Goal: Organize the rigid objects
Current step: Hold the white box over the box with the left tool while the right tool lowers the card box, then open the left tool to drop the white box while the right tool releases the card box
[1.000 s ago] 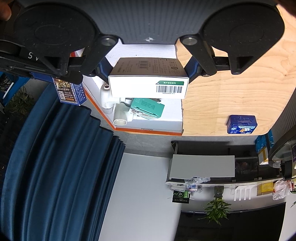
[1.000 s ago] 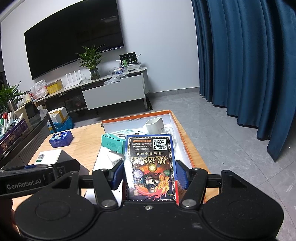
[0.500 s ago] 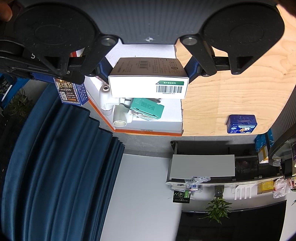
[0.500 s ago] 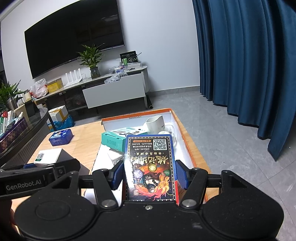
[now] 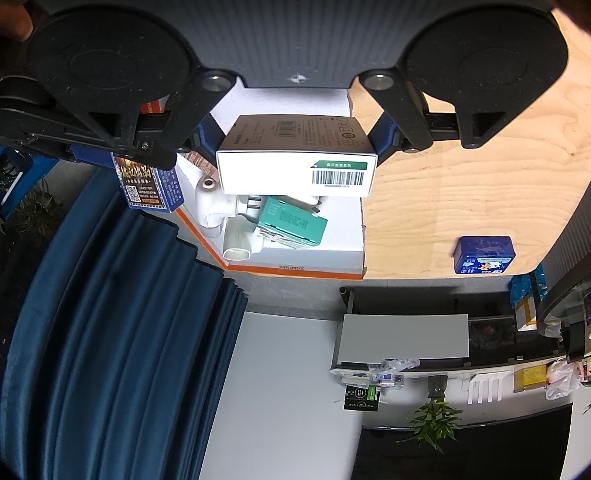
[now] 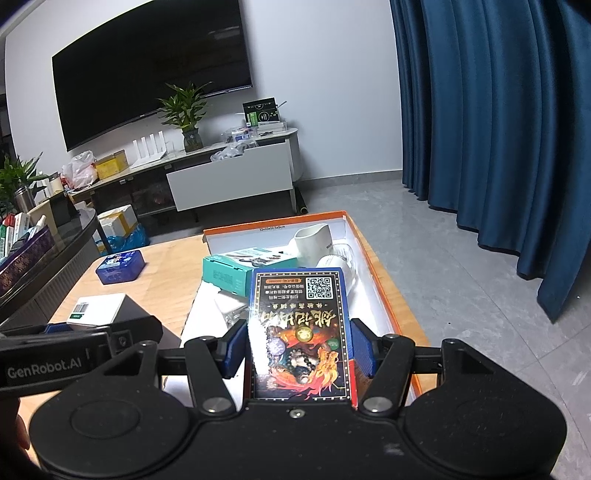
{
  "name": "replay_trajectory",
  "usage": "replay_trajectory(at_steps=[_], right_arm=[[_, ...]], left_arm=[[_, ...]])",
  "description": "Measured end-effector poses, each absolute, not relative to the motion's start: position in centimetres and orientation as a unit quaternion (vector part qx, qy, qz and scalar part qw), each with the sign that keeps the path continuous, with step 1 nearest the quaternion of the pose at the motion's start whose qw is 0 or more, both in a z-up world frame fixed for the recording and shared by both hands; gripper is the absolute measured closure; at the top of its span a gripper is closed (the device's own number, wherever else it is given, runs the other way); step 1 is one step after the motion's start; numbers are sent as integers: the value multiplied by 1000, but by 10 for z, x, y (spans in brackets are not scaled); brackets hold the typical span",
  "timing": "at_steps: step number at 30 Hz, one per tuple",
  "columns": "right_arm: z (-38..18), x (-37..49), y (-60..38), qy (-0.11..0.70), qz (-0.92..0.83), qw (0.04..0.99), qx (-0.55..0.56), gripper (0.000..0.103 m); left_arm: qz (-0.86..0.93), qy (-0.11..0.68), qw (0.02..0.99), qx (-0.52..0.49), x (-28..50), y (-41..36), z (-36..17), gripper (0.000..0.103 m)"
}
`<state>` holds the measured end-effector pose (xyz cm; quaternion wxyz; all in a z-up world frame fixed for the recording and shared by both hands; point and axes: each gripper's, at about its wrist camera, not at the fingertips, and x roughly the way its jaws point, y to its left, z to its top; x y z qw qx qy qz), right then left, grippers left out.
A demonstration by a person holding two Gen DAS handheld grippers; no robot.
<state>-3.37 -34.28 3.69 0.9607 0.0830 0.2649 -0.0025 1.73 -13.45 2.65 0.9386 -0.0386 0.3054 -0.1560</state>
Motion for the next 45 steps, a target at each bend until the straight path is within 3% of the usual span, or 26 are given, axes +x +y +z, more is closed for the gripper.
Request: replay_trajectory(at_steps=[29, 45], right_arm=[[21, -11, -337, 296, 1, 953, 67, 31], [37, -25, -355, 255, -36, 963, 82, 26]], left_arm=[[-156, 320, 934, -39, 26, -135, 17, 24], [-189, 355, 915, -32, 37, -150, 0, 22]])
